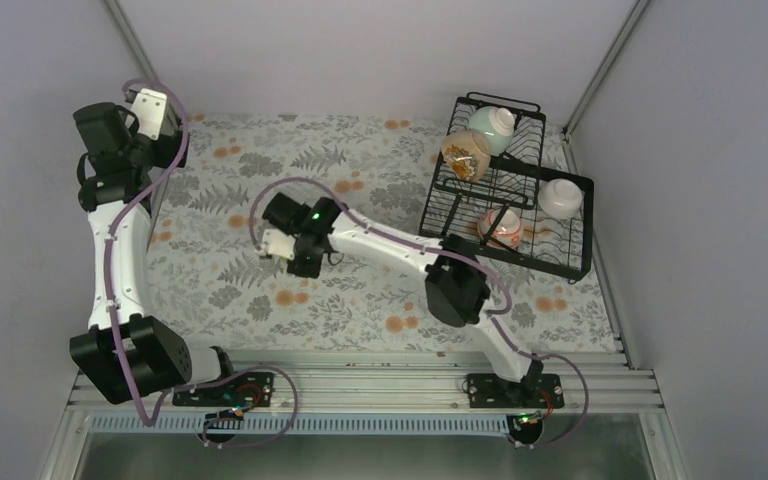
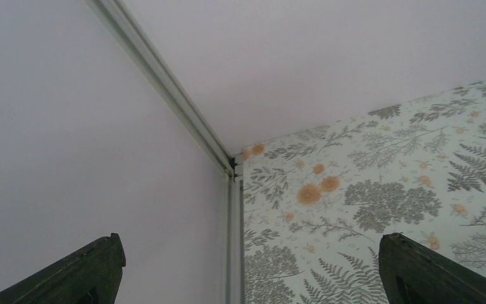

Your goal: Unload the bowls from the dish rack

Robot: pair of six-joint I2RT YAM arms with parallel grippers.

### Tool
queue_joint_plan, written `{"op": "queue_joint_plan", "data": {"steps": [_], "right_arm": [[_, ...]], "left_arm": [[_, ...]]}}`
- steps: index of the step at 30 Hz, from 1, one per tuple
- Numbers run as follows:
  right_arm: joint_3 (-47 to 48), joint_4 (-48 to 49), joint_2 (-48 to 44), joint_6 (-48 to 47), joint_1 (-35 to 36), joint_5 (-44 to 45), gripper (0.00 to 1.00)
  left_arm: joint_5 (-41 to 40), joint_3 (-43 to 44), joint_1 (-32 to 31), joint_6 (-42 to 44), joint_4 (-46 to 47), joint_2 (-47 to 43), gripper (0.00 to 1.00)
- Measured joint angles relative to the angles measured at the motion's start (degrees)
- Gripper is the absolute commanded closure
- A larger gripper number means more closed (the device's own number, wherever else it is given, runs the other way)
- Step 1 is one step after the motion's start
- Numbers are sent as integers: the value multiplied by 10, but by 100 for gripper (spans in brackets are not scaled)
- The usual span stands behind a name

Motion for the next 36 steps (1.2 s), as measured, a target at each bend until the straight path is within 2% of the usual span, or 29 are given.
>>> {"op": "queue_joint_plan", "data": {"steps": [8,20,21,23,24,26,29,36], "right_arm": [[11,-8,50,-8,59,9,97],[21,-14,67,-10,94,64,96],[20,-12,67,-10,95,70,91],[17,-8,67,-11,97,83,68],[17,-7,67,-9,97,87,61],[17,-5,67,-10,97,93,52],[15,0,66,-10,97,97,46],[-49,18,-15,-12,96,106,44]], "left_arm": [[35,-16,45,-2,5,-7,0],[80,-32,52,-8,5,-9,0],[82,-32,52,-8,5,-11,0],[85,-32,52,-9,5,-14,0],[86,-32,52,-9,5,-16,0],[90,-32,53,-9,5,-17,0],[100,-32,53,-8,3,-18,0],[131,-30,52,-3,-27,-17,0]]}}
